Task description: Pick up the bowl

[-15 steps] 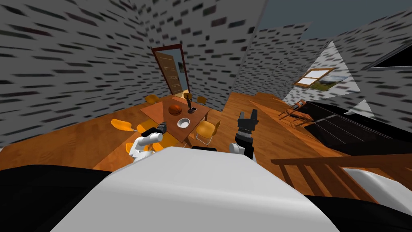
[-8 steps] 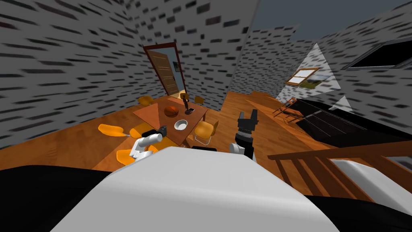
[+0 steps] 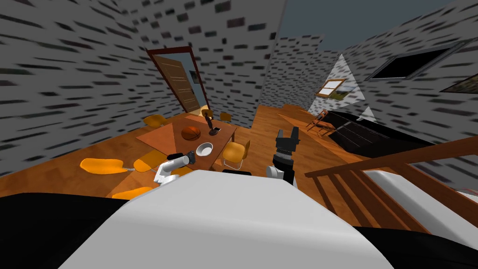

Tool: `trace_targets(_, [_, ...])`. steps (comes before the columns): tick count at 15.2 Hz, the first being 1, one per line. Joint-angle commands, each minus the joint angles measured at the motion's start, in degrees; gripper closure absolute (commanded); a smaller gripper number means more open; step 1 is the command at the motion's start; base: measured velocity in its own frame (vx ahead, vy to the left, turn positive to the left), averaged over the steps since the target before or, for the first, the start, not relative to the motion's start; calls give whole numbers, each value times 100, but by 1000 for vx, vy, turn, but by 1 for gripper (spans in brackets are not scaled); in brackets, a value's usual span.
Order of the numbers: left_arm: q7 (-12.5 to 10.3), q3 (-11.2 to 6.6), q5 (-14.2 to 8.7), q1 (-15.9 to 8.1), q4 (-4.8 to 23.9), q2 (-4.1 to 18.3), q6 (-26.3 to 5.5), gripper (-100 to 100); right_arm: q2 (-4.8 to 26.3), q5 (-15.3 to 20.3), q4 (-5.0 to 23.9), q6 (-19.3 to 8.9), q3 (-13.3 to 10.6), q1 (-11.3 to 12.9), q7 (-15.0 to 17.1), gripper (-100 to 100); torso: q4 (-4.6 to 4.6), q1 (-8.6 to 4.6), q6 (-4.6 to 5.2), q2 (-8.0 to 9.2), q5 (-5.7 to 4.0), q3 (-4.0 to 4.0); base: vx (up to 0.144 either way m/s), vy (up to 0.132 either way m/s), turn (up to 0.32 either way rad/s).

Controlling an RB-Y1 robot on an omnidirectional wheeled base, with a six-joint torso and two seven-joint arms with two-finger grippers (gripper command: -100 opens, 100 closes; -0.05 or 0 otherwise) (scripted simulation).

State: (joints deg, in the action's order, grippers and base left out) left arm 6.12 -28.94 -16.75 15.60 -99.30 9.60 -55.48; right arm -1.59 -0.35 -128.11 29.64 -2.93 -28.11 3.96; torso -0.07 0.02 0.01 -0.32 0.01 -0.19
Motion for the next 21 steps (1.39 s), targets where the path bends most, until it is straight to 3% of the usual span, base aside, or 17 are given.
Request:
trace_targets(1, [-61, -70, -67, -49, 178, -61, -204, -100, 0, 0, 0, 0, 0, 0, 0, 0, 0, 0, 0, 0, 0, 0, 58, 10, -148])
trace_targets(5, [-210, -195, -182, -149, 529, -231, -600, -100, 0, 0, 0, 0, 0, 1, 0, 0, 5, 16, 1, 26, 3, 15, 3, 59, -189])
trace_targets(14, [-210, -195, -182, -149, 529, -231, -600, -100, 0, 0, 0, 0, 0, 0, 0, 0, 6, -10, -3, 30, -3, 17, 0, 4, -12])
trace_targets(15, [-239, -304, -51, -163, 444, -189, -423, -100, 0, 0, 0, 0, 0, 0, 0, 0, 6, -10, -3, 30, -3, 17, -23, -50, 42])
trace_targets(17, [-238, -340, 41, -144, 412, -144, -318, -100, -1, 0, 0, 0, -1, 1, 0, 0, 8, -36, -3, 41, -7, 23, -51, -92, 37])
trace_targets(19, [-210, -314, 130, -108, 395, -70, -228, -100, -1, 0, 0, 0, -1, 1, 0, 0, 11, -45, -3, 56, -11, 31, -71, -90, -16])
trace_targets(21, [-54, -64, 222, -3, 499, 83, -248, -100, -1, 0, 0, 0, -1, 2, 0, 0, 12, -40, 1, 54, -10, 32, -29, -35, -180])
